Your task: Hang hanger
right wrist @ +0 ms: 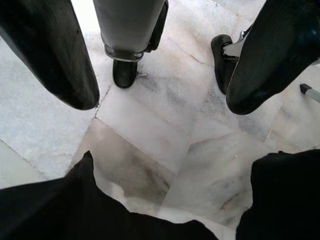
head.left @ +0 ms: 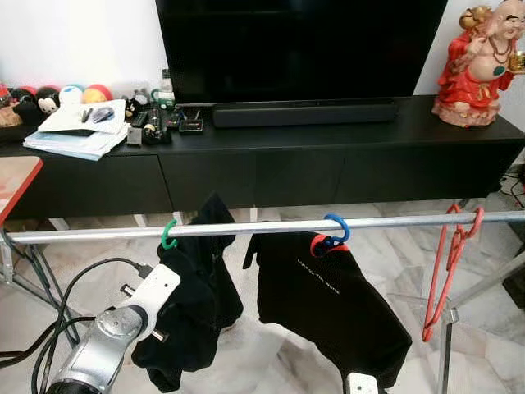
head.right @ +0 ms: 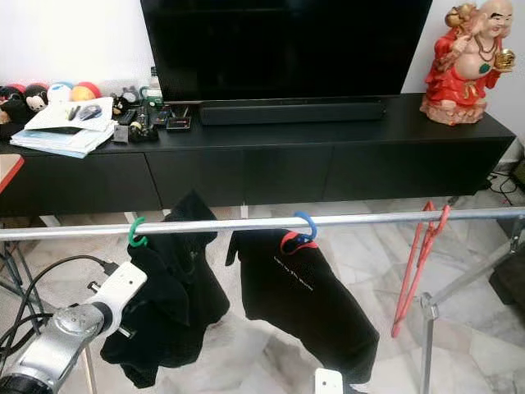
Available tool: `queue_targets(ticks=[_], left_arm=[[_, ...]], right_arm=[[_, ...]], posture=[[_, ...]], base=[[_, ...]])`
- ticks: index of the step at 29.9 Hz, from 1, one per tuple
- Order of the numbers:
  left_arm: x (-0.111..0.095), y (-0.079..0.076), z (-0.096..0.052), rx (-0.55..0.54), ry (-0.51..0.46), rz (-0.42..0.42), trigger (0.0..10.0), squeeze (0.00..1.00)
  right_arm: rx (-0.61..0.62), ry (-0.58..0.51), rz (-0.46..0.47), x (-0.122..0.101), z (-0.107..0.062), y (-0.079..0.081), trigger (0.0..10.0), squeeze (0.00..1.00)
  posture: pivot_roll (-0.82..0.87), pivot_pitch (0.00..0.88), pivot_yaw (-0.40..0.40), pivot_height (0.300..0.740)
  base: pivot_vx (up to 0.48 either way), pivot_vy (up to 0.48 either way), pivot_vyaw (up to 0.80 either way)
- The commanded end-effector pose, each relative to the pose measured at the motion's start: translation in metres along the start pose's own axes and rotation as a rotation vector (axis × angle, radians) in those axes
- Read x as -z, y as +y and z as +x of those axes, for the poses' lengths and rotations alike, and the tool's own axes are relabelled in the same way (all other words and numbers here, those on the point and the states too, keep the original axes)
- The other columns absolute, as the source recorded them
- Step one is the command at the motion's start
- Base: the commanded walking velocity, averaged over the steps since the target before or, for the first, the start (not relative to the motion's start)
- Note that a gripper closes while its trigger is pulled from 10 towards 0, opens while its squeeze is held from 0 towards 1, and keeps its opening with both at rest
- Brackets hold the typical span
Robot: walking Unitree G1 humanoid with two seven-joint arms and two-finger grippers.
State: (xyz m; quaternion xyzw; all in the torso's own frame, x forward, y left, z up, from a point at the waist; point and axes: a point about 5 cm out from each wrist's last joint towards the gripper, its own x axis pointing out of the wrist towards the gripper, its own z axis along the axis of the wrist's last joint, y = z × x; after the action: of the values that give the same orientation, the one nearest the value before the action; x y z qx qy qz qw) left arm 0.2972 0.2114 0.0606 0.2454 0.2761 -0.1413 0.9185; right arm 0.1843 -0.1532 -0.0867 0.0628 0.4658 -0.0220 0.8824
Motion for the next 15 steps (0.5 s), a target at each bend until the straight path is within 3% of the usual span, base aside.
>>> queue_targets(ticks=[1, 6, 7, 8, 9, 10, 11, 15], left_arm=[[0.0037, -0.0001, 0.0011, 0.01, 0.025, 0.018, 10.0, 0.0], [-0.0012, 0.0054, 0.0005, -0.019, -0.016, 0.002, 10.0, 0.0], [-0.0024, 0.0064, 0.0002, -0.02, -0.024, 0.0, 9.2, 0.0], [-0.0037, 0.0076, 0.0003, -0.02, -0.028, -0.001, 4.8, 0.0], [-0.0037, 0.0076, 0.0003, -0.02, -0.028, -0.001, 4.8, 0.0], [-0.004, 0.0087, 0.0007, -0.019, -0.027, 0.0, 1.0, 0.0], [-0.0044, 0.0092, 0.0015, -0.017, -0.024, 0.002, 0.0, 0.0], [-0.0038, 0.0096, 0.0022, 0.004, -0.003, 0.016, 0.0, 0.0]], right_arm=[[0.002, 0.004, 0.009, 0.0007, 0.0, 0.0007, 10.0, 0.0], [0.002, 0.006, 0.022, 0.0041, -0.0004, 0.0043, 10.0, 0.0], [0.001, 0.008, 0.025, 0.0053, -0.0005, 0.0056, 10.0, 0.0], [0.0, 0.009, 0.031, 0.0063, -0.0006, 0.0065, 10.0, 0.0], [0.0, 0.009, 0.031, 0.0063, -0.0006, 0.0065, 10.0, 0.0], [0.001, 0.01, 0.038, 0.0072, -0.0007, 0.0072, 10.0, 0.0], [0.001, 0.013, 0.041, 0.0082, -0.0009, 0.0075, 10.0, 0.0], [0.0, 0.015, 0.045, 0.0089, -0.001, 0.0084, 10.0, 0.0]], posture=[[0.18, 0.108, 0.02, 0.74], [0.18, 0.127, 0.049, 0.74], [0.18, 0.132, 0.057, 0.74], [0.18, 0.136, 0.064, 0.74], [0.18, 0.136, 0.064, 0.74], [0.18, 0.138, 0.068, 0.74], [0.18, 0.137, 0.073, 0.74], [0.18, 0.138, 0.077, 0.74]], base=[[0.0, 0.0, 0.0], [0.0, 0.0, 0.0], [0.0, 0.0, 0.0], [0.0, 0.0, 0.0], [0.0, 0.0, 0.0], [0.0, 0.0, 0.0], [0.0, 0.0, 0.0], [0.0, 0.0, 0.0]])
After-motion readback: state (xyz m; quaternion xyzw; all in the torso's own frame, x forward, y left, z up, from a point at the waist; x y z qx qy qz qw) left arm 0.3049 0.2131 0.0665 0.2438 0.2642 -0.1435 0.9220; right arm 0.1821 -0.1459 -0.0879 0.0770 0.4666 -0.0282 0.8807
